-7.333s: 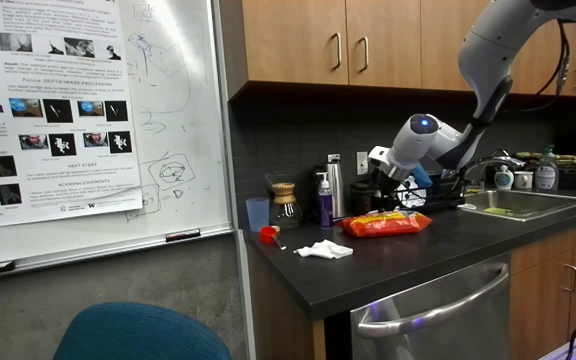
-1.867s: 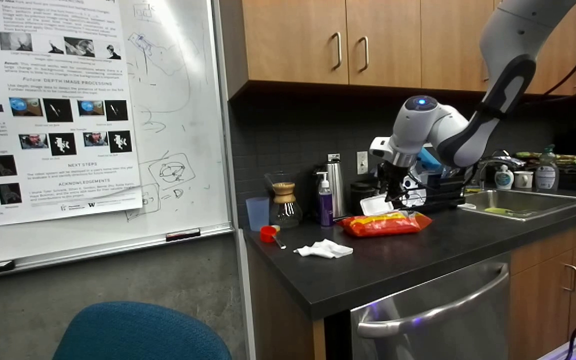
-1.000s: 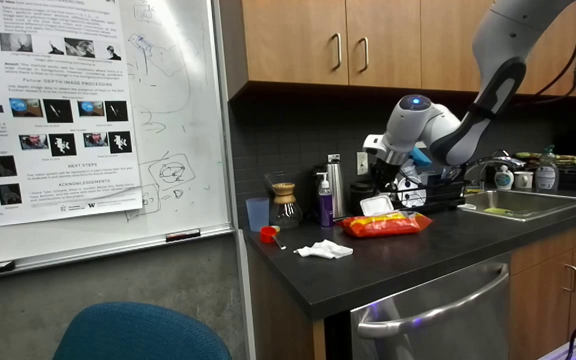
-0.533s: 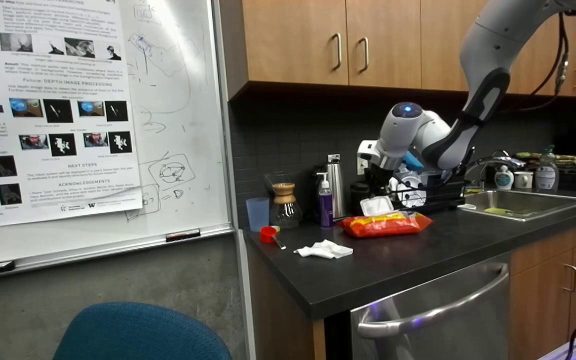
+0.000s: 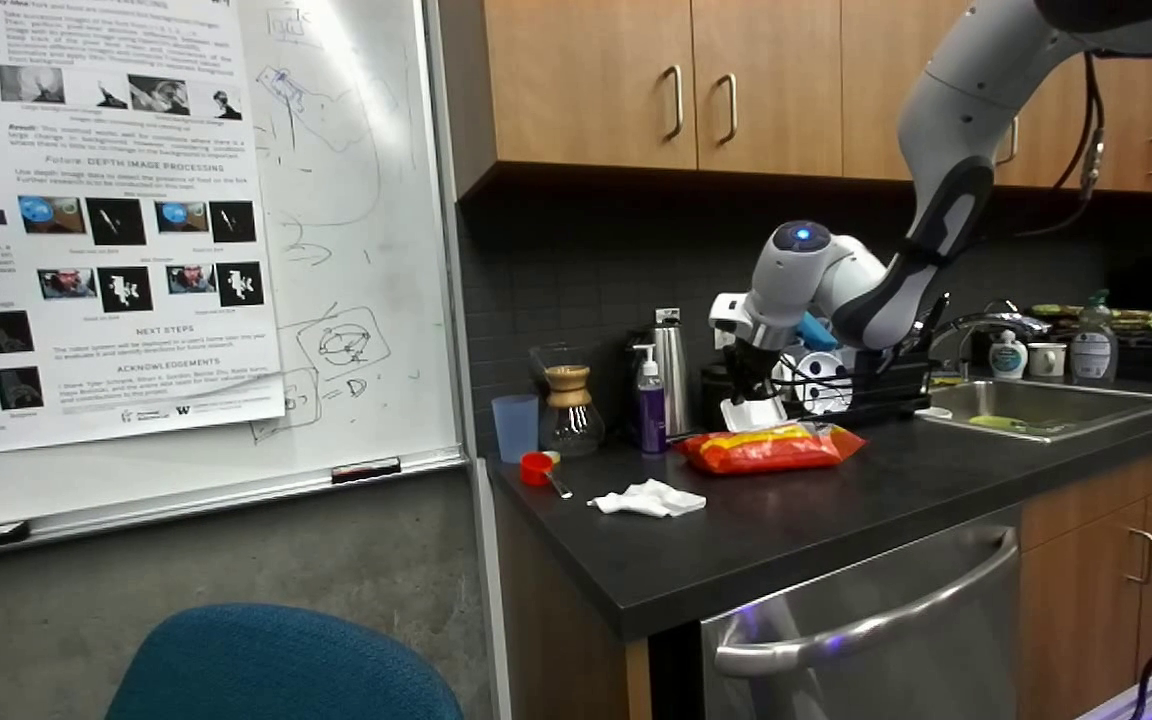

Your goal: Open the orange packet.

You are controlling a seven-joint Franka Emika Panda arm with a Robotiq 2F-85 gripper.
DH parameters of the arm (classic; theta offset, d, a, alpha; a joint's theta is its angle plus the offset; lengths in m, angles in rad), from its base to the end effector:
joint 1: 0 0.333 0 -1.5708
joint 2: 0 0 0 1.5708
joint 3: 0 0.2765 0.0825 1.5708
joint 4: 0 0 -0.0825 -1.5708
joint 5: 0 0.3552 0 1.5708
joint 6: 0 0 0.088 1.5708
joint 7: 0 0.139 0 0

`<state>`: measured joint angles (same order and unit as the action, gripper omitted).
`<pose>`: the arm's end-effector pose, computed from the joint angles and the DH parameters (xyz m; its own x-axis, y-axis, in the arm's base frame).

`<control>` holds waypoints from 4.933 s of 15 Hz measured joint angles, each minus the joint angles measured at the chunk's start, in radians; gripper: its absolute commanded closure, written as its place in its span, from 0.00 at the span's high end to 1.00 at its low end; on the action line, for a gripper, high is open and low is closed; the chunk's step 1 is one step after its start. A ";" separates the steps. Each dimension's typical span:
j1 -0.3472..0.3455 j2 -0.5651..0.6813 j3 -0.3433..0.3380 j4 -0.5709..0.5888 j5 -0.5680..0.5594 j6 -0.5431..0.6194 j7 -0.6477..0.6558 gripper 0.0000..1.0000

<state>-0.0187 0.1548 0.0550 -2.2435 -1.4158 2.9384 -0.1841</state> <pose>0.5336 0.0770 0.2812 0.0755 0.9843 -0.1595 0.7592 0.0470 0.6492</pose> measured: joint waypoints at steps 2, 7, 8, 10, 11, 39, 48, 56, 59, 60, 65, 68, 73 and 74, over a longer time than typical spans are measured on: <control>-0.002 0.018 -0.006 0.014 -0.003 0.000 0.000 0.00; -0.005 0.056 -0.018 0.037 -0.015 0.000 0.000 0.00; -0.005 0.064 -0.020 0.040 -0.015 0.000 0.000 0.00; -0.005 0.079 -0.021 0.049 -0.015 0.000 0.000 0.00; -0.005 0.086 -0.021 0.053 -0.015 0.000 0.000 0.00; -0.004 -0.079 -0.015 -0.121 0.168 -0.020 -0.070 0.32; 0.080 -0.374 0.000 -0.380 0.836 -0.173 -0.524 0.92; 0.162 -0.619 0.010 -0.362 1.043 -0.644 -0.541 1.00; 0.178 -0.657 0.015 -0.349 1.058 -0.755 -0.532 1.00; 0.181 -0.662 0.015 -0.349 1.060 -0.763 -0.532 1.00; 0.183 -0.664 0.015 -0.349 1.060 -0.766 -0.532 1.00; 0.183 -0.660 0.015 -0.351 1.060 -0.761 -0.502 1.00; 0.183 -0.653 0.024 -0.366 1.066 -0.758 -0.272 1.00; 0.183 -0.653 0.029 -0.368 1.072 -0.759 -0.222 1.00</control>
<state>0.1643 -0.4980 0.0844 -2.6116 -0.3439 2.1790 -0.4063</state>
